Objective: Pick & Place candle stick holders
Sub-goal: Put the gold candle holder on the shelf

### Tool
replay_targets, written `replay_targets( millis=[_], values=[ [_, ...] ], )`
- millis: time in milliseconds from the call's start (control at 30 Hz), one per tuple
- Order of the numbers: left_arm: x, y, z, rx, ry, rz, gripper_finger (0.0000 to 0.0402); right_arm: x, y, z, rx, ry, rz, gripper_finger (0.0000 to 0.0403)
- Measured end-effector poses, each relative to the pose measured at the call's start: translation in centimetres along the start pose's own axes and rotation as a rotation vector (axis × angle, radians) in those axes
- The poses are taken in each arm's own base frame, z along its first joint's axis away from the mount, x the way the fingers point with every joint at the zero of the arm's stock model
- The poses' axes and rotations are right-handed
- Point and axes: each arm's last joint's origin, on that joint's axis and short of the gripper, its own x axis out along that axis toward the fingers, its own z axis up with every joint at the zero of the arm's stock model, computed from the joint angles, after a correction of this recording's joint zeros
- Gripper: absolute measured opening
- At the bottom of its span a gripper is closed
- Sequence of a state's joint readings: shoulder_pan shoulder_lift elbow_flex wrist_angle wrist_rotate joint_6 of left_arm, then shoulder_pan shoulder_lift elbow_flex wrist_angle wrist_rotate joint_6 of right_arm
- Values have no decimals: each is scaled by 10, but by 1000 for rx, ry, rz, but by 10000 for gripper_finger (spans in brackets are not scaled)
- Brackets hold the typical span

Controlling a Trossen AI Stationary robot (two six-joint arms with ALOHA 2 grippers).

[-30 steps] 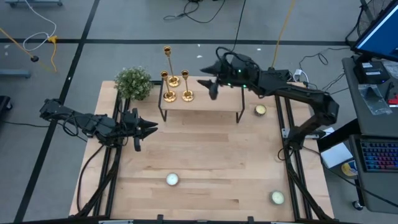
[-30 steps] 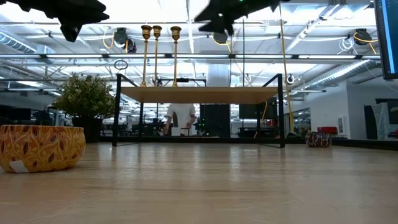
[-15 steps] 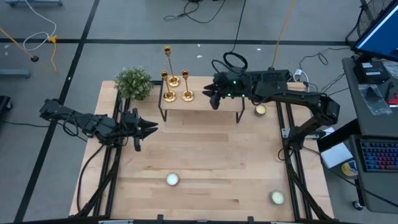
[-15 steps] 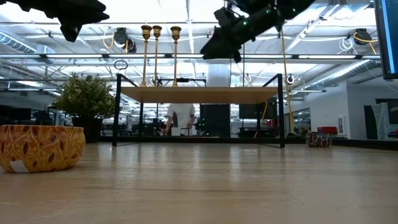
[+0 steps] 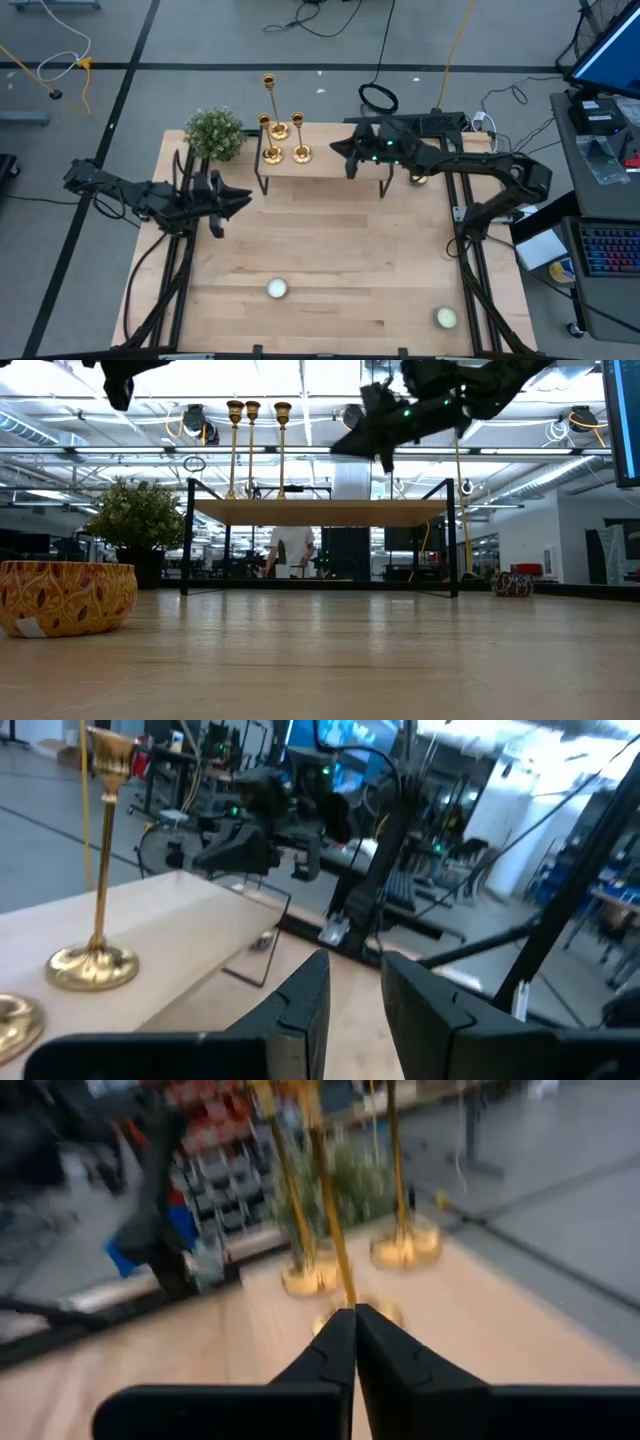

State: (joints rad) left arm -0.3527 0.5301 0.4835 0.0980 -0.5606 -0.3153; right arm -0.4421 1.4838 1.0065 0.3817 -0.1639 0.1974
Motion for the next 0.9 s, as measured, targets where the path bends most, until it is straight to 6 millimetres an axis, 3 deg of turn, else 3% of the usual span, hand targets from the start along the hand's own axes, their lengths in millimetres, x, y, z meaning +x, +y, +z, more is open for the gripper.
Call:
replay_targets(
  millis=[200, 367, 567, 900],
  values=[
    [0, 0, 3, 28, -43, 45, 93, -39, -7, 6, -13, -106, 15, 2],
    [10, 2, 5, 10, -119, 206, 93, -79, -12, 4, -25, -191, -18, 3],
    [48, 1, -9, 17, -90, 242, 93, -111, -9, 7, -30, -288, -25, 1],
    [130, -10, 2, 166, -6, 364, 93, -121, -7, 6, 0, -307, -23, 1]
  ],
)
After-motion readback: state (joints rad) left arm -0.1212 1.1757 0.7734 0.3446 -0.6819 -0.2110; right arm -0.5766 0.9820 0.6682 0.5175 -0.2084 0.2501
